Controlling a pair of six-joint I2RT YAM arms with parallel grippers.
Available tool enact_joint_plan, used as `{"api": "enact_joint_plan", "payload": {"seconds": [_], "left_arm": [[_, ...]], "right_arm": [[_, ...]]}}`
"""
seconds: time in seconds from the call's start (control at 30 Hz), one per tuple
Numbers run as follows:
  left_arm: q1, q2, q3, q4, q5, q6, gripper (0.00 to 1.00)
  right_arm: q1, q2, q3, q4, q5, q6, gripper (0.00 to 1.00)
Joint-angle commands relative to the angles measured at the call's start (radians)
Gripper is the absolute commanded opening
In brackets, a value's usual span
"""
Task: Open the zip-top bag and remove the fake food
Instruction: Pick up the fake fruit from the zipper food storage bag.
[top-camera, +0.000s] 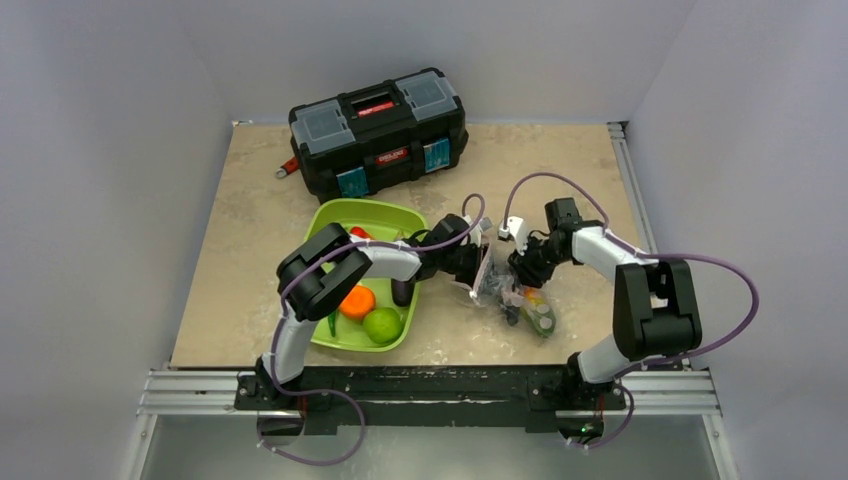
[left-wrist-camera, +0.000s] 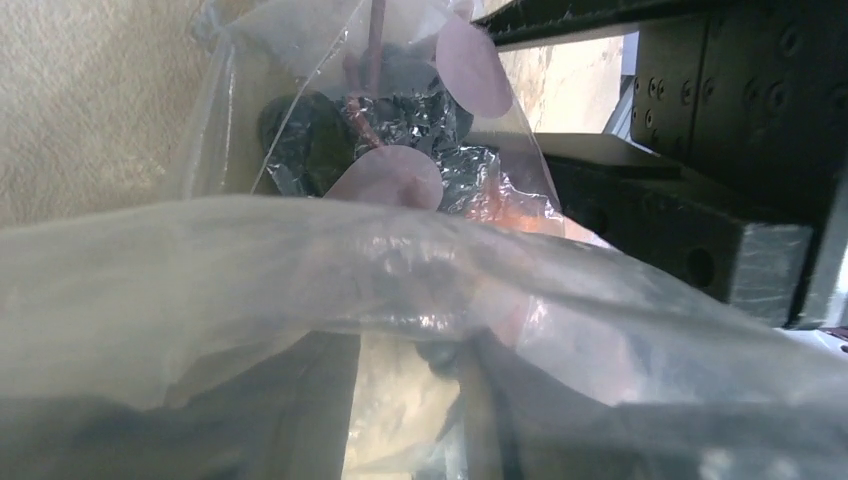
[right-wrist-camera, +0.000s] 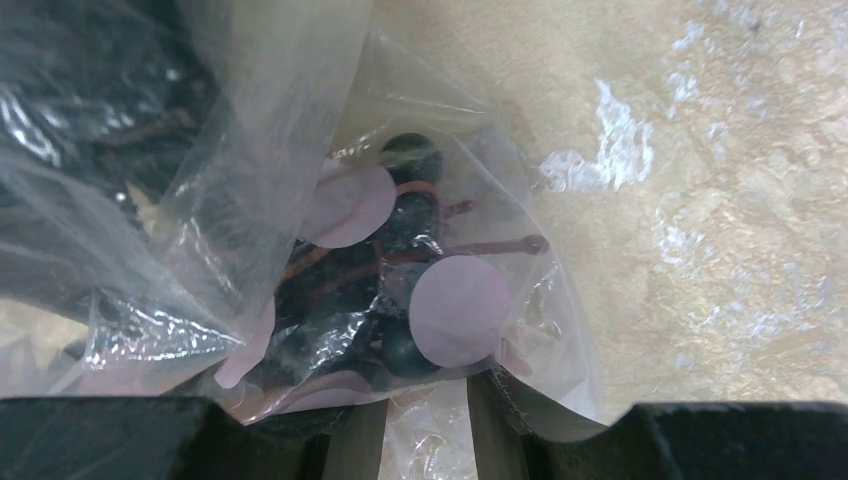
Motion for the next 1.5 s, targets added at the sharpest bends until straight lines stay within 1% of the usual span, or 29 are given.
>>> {"api": "enact_joint_plan", "payload": {"seconds": [0.0, 0.13, 0.27, 0.33, 0.43, 0.6, 0.63, 0.73, 0.8, 0.83, 0.9, 0.97, 1.07, 1.13, 1.2, 1.37, 1.47], "left_arm": [[-0.014, -0.053, -0.033, 0.004, -0.013, 0.025, 0.37], [-0.017, -0.086, -0.055, 0.044, 0.005, 0.023, 0.34], [-0.018, -0.065, -0.044, 0.065, 0.033, 0.007, 0.34], [-0.025, -0.047, -0.022, 0.04, 0.031, 0.001, 0.37], [-0.046, -0.018, 0.021, -0.026, 0.008, 0.004, 0.46], [-0.067, 0.029, 0.079, -0.096, -0.042, -0.001, 0.48], [-0.068, 0.034, 0.083, -0.105, -0.058, -0.003, 0.46], [-0.068, 0.042, 0.087, -0.104, -0.093, -0.011, 0.31], [-0.068, 0.037, 0.093, -0.104, -0.103, -0.002, 0.23], [-0.068, 0.031, 0.09, -0.094, -0.108, 0.003, 0.17], [-0.065, 0.001, 0.07, -0.07, -0.115, 0.017, 0.07], [-0.061, -0.049, 0.043, -0.069, -0.133, 0.052, 0.01], [-0.052, -0.164, -0.016, -0.086, -0.164, 0.135, 0.0], [-0.045, -0.217, -0.037, -0.116, -0.161, 0.179, 0.0], [-0.034, -0.254, -0.068, -0.12, -0.148, 0.19, 0.0], [0.01, -0.277, -0.136, -0.05, -0.113, 0.154, 0.0], [0.034, -0.278, -0.165, 0.003, -0.11, 0.113, 0.0]], "right_arm": [[0.025, 0.01, 0.031, 0.092, -0.04, 0.069, 0.34], [0.029, 0.013, 0.03, 0.103, -0.033, 0.082, 0.34], [0.03, 0.006, 0.026, 0.113, -0.03, 0.094, 0.34], [0.03, 0.007, 0.029, 0.112, -0.036, 0.103, 0.34], [0.038, 0.015, 0.031, 0.111, -0.046, 0.112, 0.34], [0.048, 0.021, 0.031, 0.112, -0.052, 0.115, 0.34], [0.048, 0.021, 0.029, 0.112, -0.052, 0.114, 0.34], [0.048, 0.021, 0.029, 0.113, -0.055, 0.115, 0.34], [0.048, 0.021, 0.026, 0.113, -0.056, 0.111, 0.34], [0.048, 0.02, 0.025, 0.112, -0.056, 0.109, 0.34], [0.048, 0.012, 0.022, 0.111, -0.052, 0.103, 0.34], [0.047, -0.006, 0.016, 0.117, -0.05, 0.099, 0.34], [0.04, -0.043, 0.012, 0.126, -0.066, 0.101, 0.34], [0.014, -0.078, 0.026, 0.105, -0.108, 0.097, 0.35], [-0.018, -0.121, 0.046, 0.08, -0.143, 0.088, 0.37], [-0.105, -0.229, 0.139, -0.05, -0.235, 0.029, 0.5], [-0.113, -0.285, 0.2, -0.168, -0.284, -0.046, 0.58]]}}
